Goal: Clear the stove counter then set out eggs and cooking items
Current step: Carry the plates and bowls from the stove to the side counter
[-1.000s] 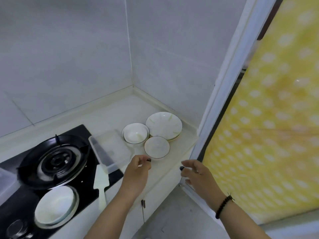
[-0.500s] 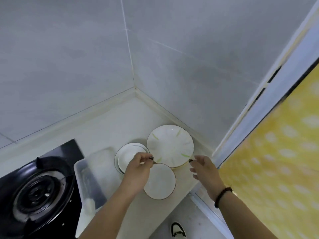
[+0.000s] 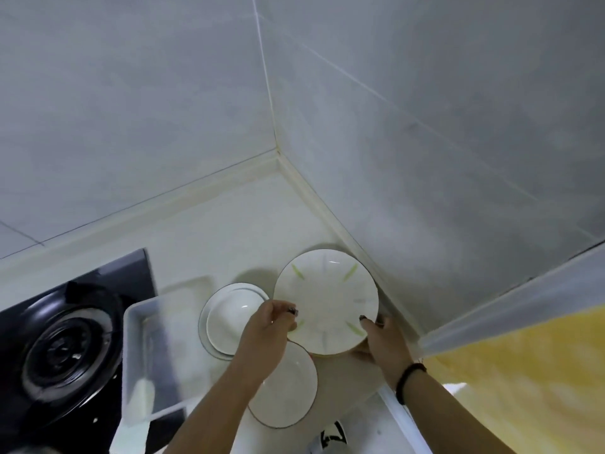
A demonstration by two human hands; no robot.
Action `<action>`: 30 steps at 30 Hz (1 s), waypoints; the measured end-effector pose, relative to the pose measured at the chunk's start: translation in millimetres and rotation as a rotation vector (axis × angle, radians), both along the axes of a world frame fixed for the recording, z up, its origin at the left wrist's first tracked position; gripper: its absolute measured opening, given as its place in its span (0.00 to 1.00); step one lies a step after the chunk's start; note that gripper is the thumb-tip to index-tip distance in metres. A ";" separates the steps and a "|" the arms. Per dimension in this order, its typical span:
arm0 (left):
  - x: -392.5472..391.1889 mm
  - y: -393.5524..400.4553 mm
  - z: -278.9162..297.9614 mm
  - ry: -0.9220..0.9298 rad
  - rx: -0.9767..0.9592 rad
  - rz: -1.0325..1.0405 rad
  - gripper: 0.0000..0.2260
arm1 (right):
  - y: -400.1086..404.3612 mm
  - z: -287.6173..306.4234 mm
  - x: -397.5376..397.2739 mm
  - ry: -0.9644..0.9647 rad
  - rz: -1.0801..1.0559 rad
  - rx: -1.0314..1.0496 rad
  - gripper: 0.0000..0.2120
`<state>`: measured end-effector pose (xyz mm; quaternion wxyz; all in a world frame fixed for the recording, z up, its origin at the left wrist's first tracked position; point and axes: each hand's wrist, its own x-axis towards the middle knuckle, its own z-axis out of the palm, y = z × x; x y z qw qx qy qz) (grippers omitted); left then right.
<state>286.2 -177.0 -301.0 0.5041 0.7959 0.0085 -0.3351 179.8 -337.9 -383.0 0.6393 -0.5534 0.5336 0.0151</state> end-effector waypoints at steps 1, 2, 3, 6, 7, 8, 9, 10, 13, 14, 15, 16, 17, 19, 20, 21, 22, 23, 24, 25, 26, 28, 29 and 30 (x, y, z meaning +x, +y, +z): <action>-1.2 0.0 -0.6 0.011 0.004 -0.003 0.08 | -1.5 -7.0 -2.3 0.008 0.000 -0.007 0.10; -2.3 -0.4 -2.8 0.017 0.005 -0.001 0.07 | -2.8 -9.2 -3.7 0.014 0.016 -0.002 0.10; -4.0 0.2 -4.8 0.020 0.014 0.009 0.07 | -4.9 -11.8 -3.5 -0.002 0.022 0.005 0.09; -8.5 -0.3 -3.2 0.017 0.020 0.027 0.07 | -7.1 -8.5 -2.7 -0.021 0.061 -0.043 0.04; -9.8 0.5 -3.4 0.019 0.017 0.037 0.07 | -7.3 -10.6 -2.2 -0.021 0.087 -0.083 0.04; -11.0 0.6 -1.1 0.019 0.020 0.042 0.07 | -7.6 -10.5 -2.4 -0.012 0.109 -0.123 0.05; -12.4 0.9 1.9 0.018 0.024 0.049 0.07 | -8.1 -12.7 -1.9 0.001 0.131 -0.173 0.06; -13.4 2.0 2.8 0.013 0.025 0.046 0.08 | -8.1 -12.5 -1.3 0.009 0.149 -0.203 0.07; -17.5 5.9 10.8 0.008 0.019 0.056 0.08 | -6.5 -15.4 -0.6 -0.008 0.149 -0.241 0.06; -18.5 7.4 13.0 0.008 0.015 0.062 0.07 | -6.0 -14.7 -0.1 -0.012 0.144 -0.252 0.05; -19.0 9.4 13.8 0.008 0.008 0.068 0.07 | -6.6 -15.8 0.6 -0.023 0.134 -0.269 0.04; -20.1 12.9 16.5 0.002 0.008 0.080 0.07 | -6.0 -13.6 1.6 -0.033 0.131 -0.281 0.04; -21.3 17.0 18.0 -0.001 0.007 0.100 0.07 | -5.9 -11.6 2.9 -0.042 0.135 -0.299 0.04; -21.1 22.8 17.2 -0.004 0.007 0.127 0.07 | -8.6 -6.5 6.5 -0.048 0.140 -0.327 0.04; -22.6 27.7 18.2 -0.006 0.005 0.149 0.07 | -8.1 -1.8 7.7 -0.058 0.150 -0.336 0.04; -23.5 32.0 18.1 -0.006 -0.001 0.165 0.07 | -8.1 -1.1 8.4 -0.065 0.157 -0.349 0.05; -23.9 36.6 18.2 -0.006 -0.008 0.183 0.06 | -7.8 2.3 9.6 -0.066 0.158 -0.363 0.08; -24.4 41.2 17.5 -0.004 -0.018 0.201 0.06 | -8.5 5.1 11.0 -0.071 0.153 -0.381 0.09; -24.4 46.3 16.4 0.003 -0.029 0.219 0.06 | -7.5 10.0 12.1 -0.066 0.141 -0.397 0.10; -24.9 51.9 15.5 0.004 -0.041 0.246 0.06 | -7.0 15.7 13.4 -0.067 0.141 -0.431 0.10; -24.7 53.9 15.0 0.007 -0.049 0.266 0.06 | -8.6 20.4 14.2 -0.061 0.123 -0.451 0.10; -26.4 64.0 13.0 0.017 -0.074 0.316 0.07 | -5.1 32.5 17.1 -0.091 0.128 -0.502 0.09; -26.0 64.2 11.6 0.021 -0.082 0.326 0.07 | -5.4 35.4 17.4 -0.118 0.111 -0.509 0.08; -26.7 64.7 10.5 0.024 -0.095 0.331 0.07 | -4.9 41.1 18.3 -0.139 0.093 -0.502 0.07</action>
